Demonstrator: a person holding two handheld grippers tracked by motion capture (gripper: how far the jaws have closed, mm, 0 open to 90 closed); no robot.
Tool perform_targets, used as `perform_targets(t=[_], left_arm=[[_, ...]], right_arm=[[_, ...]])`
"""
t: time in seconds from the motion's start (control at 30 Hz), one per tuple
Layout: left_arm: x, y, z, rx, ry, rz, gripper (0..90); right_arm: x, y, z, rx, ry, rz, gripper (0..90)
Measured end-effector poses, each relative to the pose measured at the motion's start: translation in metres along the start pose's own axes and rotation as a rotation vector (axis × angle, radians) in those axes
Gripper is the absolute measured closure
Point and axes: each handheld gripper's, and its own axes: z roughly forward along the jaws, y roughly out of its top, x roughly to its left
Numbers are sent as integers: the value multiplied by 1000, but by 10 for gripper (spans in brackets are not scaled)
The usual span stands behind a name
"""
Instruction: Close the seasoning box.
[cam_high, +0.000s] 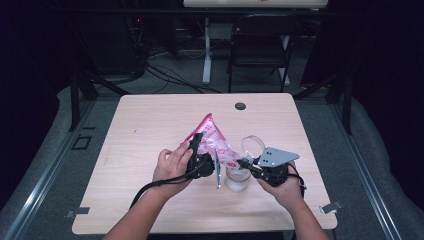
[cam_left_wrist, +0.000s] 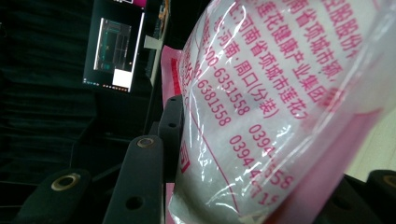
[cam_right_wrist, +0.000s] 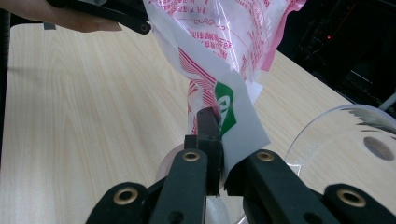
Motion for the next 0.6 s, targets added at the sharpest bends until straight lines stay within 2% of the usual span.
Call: perform_targets(t=[0.6], left_arm=[[1,1,-1,3,5,14,655]], right_arm=[[0,-1,0,3,4,3,885]])
